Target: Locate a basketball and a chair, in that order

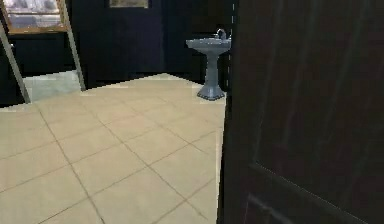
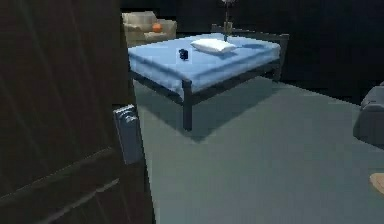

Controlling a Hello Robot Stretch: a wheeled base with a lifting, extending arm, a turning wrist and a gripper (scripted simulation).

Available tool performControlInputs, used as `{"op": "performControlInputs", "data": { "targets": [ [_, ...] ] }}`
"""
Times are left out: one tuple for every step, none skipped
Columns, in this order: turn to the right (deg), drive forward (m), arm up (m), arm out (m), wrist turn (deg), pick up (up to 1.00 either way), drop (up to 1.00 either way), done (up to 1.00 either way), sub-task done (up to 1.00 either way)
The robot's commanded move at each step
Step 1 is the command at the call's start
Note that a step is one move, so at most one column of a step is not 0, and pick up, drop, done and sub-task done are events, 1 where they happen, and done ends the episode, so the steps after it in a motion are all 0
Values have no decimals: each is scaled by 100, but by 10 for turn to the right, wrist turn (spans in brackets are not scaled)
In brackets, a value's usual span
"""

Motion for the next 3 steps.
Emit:
{"op": "performControlInputs", "data": {
  "targets": [
    [-180,0,0,0,0,0,0,0,0],
    [0,80,0,0,0,0,0,0,0],
    [-150,0,0,0,0,0,0,0,0]
  ]
}}
